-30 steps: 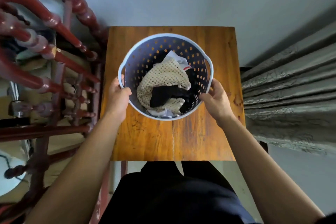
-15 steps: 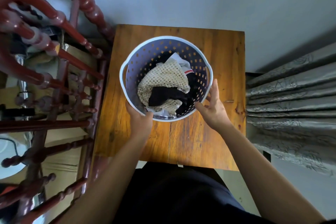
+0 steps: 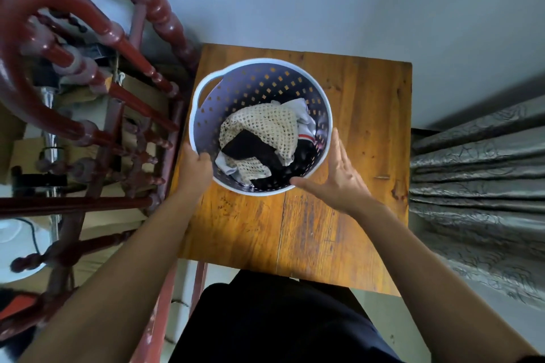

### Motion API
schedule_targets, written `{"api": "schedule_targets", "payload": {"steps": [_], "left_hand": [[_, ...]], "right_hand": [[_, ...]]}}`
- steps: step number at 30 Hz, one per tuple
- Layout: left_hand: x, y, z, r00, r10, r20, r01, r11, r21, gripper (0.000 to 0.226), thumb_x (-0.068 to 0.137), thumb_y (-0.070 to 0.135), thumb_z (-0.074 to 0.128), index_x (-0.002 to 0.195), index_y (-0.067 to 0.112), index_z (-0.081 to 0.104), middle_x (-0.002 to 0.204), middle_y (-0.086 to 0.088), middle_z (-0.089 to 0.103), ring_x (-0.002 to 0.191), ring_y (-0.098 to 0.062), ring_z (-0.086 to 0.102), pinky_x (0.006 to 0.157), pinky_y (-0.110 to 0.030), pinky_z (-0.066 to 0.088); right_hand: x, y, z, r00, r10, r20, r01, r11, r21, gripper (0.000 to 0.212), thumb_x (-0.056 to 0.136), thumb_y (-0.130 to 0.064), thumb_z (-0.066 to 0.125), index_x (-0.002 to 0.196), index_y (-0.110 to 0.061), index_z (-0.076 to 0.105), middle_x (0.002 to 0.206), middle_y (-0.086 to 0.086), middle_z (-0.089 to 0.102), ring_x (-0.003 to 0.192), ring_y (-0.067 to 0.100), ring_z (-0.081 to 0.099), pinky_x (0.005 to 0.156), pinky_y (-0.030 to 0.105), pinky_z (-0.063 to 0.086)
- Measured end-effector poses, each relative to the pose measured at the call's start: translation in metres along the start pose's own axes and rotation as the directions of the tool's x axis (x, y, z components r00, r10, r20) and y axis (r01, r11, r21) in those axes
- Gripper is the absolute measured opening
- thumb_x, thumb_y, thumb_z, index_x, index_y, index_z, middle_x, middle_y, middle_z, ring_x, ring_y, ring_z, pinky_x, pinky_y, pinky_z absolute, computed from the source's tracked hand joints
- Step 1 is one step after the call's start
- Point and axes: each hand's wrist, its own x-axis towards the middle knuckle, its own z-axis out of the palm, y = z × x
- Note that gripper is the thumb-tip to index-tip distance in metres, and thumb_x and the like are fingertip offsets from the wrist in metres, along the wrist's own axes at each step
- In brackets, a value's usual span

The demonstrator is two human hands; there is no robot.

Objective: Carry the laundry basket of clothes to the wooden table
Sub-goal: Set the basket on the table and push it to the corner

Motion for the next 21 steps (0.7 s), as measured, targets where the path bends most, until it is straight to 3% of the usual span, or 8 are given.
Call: {"api": "schedule_targets", "payload": {"steps": [3, 6, 8, 10, 12, 17, 21], "left_hand": [[0.003, 0.000, -0.006, 0.999, 0.043, -0.027, -0.045, 0.998, -0.048, 0.053, 0.097, 0.011, 0.042, 0.149, 0.011, 0.032, 0.142, -0.009, 0.051, 0.122, -0.027, 0.054, 0.087, -0.031, 0.041], [-0.019, -0.002, 0.003, 0.994, 0.069, -0.080, -0.077, 0.992, -0.098, 0.069, 0.097, 0.016, 0.046, 0.157, 0.014, 0.013, 0.160, -0.006, 0.033, 0.139, -0.017, 0.039, 0.109, -0.022, 0.035], [-0.036, -0.008, 0.015, 0.989, 0.103, -0.103, -0.112, 0.990, -0.085, 0.076, 0.098, 0.020, 0.048, 0.159, 0.015, 0.003, 0.167, -0.004, 0.015, 0.147, -0.010, 0.023, 0.105, -0.001, 0.017], [-0.048, -0.015, 0.024, 0.986, 0.134, -0.097, -0.134, 0.991, -0.001, 0.080, 0.100, 0.026, 0.049, 0.159, 0.012, -0.002, 0.169, -0.005, -0.004, 0.148, -0.003, 0.003, 0.100, 0.005, 0.004], [-0.049, -0.021, 0.027, 0.980, 0.184, -0.078, -0.179, 0.982, 0.063, 0.080, 0.101, 0.032, 0.047, 0.158, 0.008, -0.004, 0.167, -0.005, -0.015, 0.140, 0.004, -0.004, 0.097, 0.006, 0.003], [-0.008, -0.015, 0.007, 0.961, 0.278, 0.017, -0.276, 0.942, 0.192, 0.084, 0.099, 0.050, 0.040, 0.158, 0.016, -0.009, 0.166, -0.001, -0.023, 0.140, 0.004, -0.005, 0.104, -0.025, 0.022], [0.030, -0.003, -0.006, 0.945, 0.320, 0.073, -0.328, 0.913, 0.242, 0.083, 0.100, 0.053, 0.036, 0.158, 0.016, -0.012, 0.165, -0.002, -0.026, 0.153, -0.016, -0.006, 0.113, -0.033, 0.021]], "right_hand": [[0.001, -0.009, 0.013, 0.999, 0.016, 0.034, -0.019, 0.996, 0.085, 0.139, 0.077, -0.076, 0.068, 0.155, -0.030, -0.037, 0.174, -0.005, -0.014, 0.158, 0.023, 0.022, 0.114, 0.041, 0.038], [0.004, -0.014, 0.022, 0.999, 0.030, 0.031, -0.033, 0.996, 0.079, 0.137, 0.078, -0.078, 0.064, 0.150, -0.033, -0.044, 0.173, -0.005, -0.018, 0.152, 0.030, 0.037, 0.102, 0.044, 0.050], [0.009, -0.017, 0.027, 0.999, 0.031, 0.016, -0.033, 0.997, 0.075, 0.136, 0.079, -0.078, 0.063, 0.148, -0.033, -0.046, 0.173, -0.004, -0.019, 0.148, 0.033, 0.042, 0.099, 0.045, 0.053], [0.016, -0.022, 0.029, 1.000, 0.018, 0.006, -0.019, 0.997, 0.074, 0.135, 0.081, -0.076, 0.063, 0.147, -0.033, -0.047, 0.172, -0.003, -0.023, 0.150, 0.033, 0.038, 0.100, 0.046, 0.051], [0.025, -0.028, 0.030, 1.000, 0.013, -0.001, -0.013, 0.998, 0.068, 0.134, 0.083, -0.075, 0.062, 0.148, -0.032, -0.046, 0.171, -0.004, -0.024, 0.152, 0.032, 0.034, 0.101, 0.045, 0.050], [0.055, -0.046, 0.031, 0.999, 0.029, -0.039, -0.027, 0.998, 0.049, 0.129, 0.079, -0.081, 0.059, 0.139, -0.044, -0.049, 0.173, -0.005, -0.020, 0.134, 0.038, 0.056, 0.084, 0.045, 0.060], [0.088, -0.068, 0.030, 0.997, 0.063, -0.053, -0.061, 0.998, 0.030, 0.130, 0.080, -0.082, 0.057, 0.148, -0.038, -0.045, 0.175, -0.001, -0.009, 0.124, 0.042, 0.064, 0.083, 0.047, 0.060]]}}
